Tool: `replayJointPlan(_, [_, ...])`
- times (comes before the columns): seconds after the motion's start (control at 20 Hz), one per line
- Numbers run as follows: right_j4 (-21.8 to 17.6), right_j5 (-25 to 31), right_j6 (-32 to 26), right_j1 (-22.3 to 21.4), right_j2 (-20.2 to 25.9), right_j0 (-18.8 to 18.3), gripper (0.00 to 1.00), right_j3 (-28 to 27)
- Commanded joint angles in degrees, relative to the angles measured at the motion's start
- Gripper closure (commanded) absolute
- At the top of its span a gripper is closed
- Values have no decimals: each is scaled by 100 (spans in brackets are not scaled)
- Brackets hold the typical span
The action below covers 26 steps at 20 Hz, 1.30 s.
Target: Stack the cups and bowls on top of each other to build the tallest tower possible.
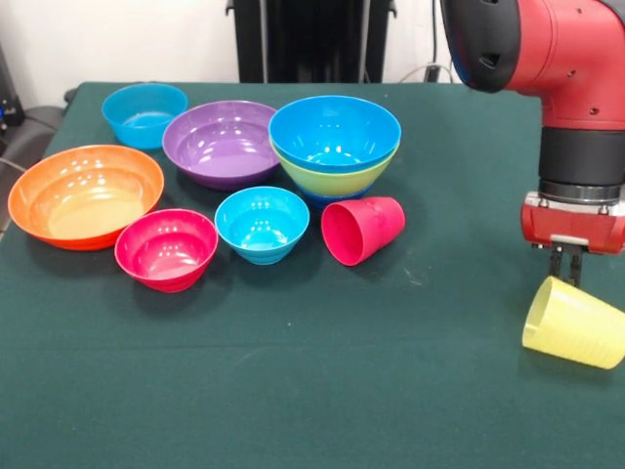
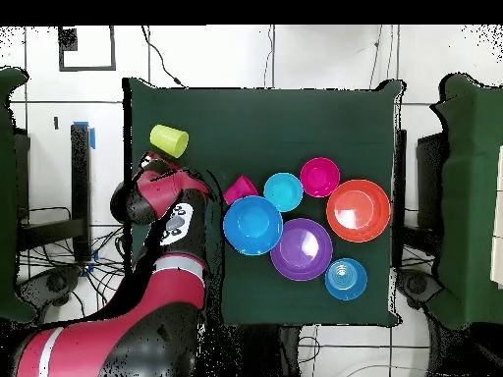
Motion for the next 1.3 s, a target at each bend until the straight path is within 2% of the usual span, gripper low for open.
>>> replayJointPlan(0.05, [15,-201,288,12,413,-162,100,73])
replayJointPlan(0.4, [-85,-213,184,-32,410,-165,100,161])
replayJointPlan(0.45, [-92,-188,173,-43,452,-188,0,185])
replayJointPlan(1.3, [-131,-154,106,-7,598,-322,0,156])
